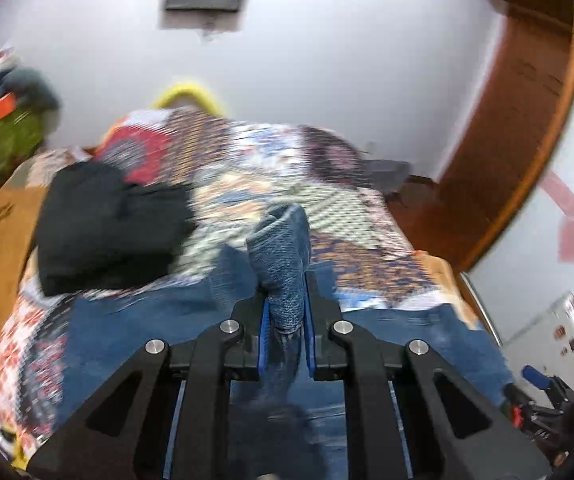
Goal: Fold large clothes
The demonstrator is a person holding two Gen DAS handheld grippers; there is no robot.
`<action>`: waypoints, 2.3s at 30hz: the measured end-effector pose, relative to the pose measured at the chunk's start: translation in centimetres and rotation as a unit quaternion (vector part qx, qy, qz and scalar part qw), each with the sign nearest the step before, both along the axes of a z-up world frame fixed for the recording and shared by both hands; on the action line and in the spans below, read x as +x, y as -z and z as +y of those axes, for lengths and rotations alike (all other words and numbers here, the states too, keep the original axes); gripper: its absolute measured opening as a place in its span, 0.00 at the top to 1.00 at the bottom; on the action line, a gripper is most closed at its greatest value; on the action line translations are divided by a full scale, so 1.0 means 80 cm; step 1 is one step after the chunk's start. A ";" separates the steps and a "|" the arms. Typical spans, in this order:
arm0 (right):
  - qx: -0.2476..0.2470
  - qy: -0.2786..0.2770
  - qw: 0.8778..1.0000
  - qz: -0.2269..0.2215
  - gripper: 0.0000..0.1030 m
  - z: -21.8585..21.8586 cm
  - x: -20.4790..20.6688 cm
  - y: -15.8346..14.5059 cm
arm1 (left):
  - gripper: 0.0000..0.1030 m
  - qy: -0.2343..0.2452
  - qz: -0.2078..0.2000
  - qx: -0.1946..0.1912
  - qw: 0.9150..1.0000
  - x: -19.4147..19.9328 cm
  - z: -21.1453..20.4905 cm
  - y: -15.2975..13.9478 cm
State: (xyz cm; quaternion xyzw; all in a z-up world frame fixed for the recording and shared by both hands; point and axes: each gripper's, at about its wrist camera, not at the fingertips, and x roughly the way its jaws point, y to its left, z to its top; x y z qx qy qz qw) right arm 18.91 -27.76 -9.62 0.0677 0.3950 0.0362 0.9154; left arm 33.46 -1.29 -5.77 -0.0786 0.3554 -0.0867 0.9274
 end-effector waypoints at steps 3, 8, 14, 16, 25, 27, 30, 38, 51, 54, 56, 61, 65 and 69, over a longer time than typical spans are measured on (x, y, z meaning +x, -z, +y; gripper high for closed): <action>0.001 0.010 1.000 0.003 0.27 -0.014 -0.006 0.002 | 0.88 0.032 0.003 -0.003 0.999 0.001 -0.045 0.007; -0.002 0.025 1.000 0.009 0.27 -0.031 -0.014 0.004 | 0.88 0.070 0.060 0.007 0.996 -0.001 -0.106 0.064; 0.028 0.041 0.998 0.024 0.27 -0.051 -0.021 0.014 | 0.87 0.116 0.149 0.016 0.982 -0.001 -0.142 0.135; 0.044 0.047 0.997 0.030 0.27 -0.056 -0.022 0.019 | 0.86 0.134 0.162 0.019 0.978 -0.008 -0.149 0.146; 0.119 0.072 0.989 0.056 0.27 -0.077 -0.034 0.034 | 0.57 0.199 0.184 0.020 0.963 -0.046 -0.170 0.139; 0.125 0.082 0.987 0.058 0.27 -0.084 -0.039 0.034 | 0.55 0.204 0.169 0.029 0.964 -0.057 -0.168 0.128; 0.141 0.101 0.983 0.058 0.26 -0.102 -0.045 0.034 | 0.47 0.196 0.137 0.047 0.970 -0.069 -0.156 0.108; 0.212 0.155 0.961 0.087 0.26 -0.153 -0.025 0.066 | 0.25 0.115 0.070 0.124 0.983 -0.082 -0.084 0.083; 0.294 0.224 0.923 0.105 0.27 -0.190 0.018 0.118 | 0.25 0.004 0.108 0.073 0.991 -0.082 0.037 0.113; 0.277 0.249 0.922 0.103 0.34 -0.191 0.030 0.120 | 0.24 0.005 0.117 0.056 0.992 -0.080 0.042 0.120; 0.252 0.267 0.925 0.100 0.49 -0.190 0.035 0.118 | 0.25 0.004 0.119 0.063 0.991 -0.081 0.042 0.121; 0.213 0.254 0.937 0.104 0.86 -0.185 0.041 0.100 | 0.25 0.009 0.108 0.068 0.992 -0.087 0.047 0.116; 0.180 0.229 0.955 0.063 0.90 -0.173 0.037 0.050 | 0.24 0.008 0.097 0.061 0.993 -0.093 0.055 0.108; 0.171 0.179 0.969 0.009 0.92 -0.143 0.040 -0.014 | 0.24 0.004 0.089 0.053 0.995 -0.098 0.063 0.104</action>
